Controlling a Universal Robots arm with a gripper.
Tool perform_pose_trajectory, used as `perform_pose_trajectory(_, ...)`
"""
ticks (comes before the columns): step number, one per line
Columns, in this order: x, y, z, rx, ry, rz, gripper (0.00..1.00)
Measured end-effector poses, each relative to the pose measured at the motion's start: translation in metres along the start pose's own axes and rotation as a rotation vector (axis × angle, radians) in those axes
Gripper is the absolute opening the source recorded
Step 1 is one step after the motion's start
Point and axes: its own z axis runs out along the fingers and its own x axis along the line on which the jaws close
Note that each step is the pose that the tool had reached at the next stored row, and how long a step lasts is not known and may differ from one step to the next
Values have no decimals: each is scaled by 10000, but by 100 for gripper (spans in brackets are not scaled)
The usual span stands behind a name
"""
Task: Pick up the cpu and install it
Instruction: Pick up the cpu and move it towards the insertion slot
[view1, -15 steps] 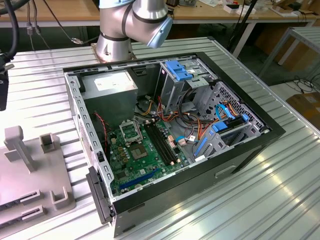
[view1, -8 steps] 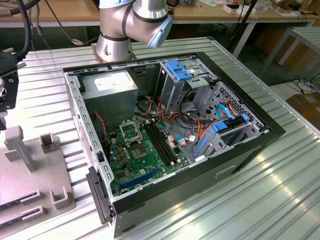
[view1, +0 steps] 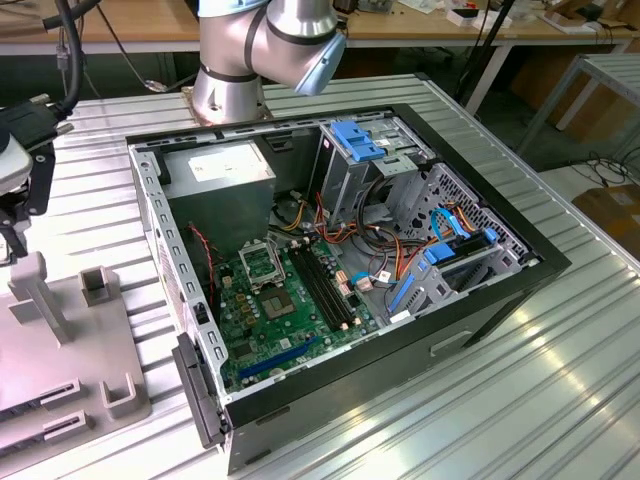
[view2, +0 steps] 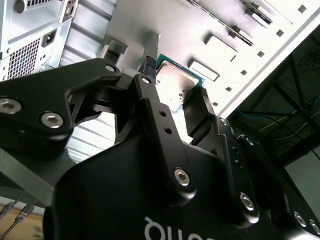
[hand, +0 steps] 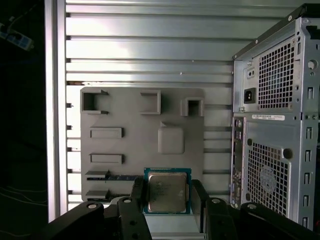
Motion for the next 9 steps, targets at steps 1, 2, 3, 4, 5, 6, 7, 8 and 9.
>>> perform_pose_trajectory(1,-18,0,1,-1,-2,0,47)
perform_pose_trajectory(2,-29,0,1,-1,-2,0,47)
perform_pose_trajectory(3,-45,0,0,0,0,0,47)
perform_pose_trajectory(4,-56,0,0,0,0,0,47)
perform_pose_trajectory(5,-68,-1,0,0,-1,-1,47)
perform_pose_trajectory(6,-84,-1,0,0,-1,-1,47)
perform_pose_trajectory(7,-97,-1,0,0,-1,0,47)
perform_pose_trajectory(8,-112,-1,0,-1,-1,0,47)
perform_pose_trajectory(9,-126,-1,0,0,0,1,47)
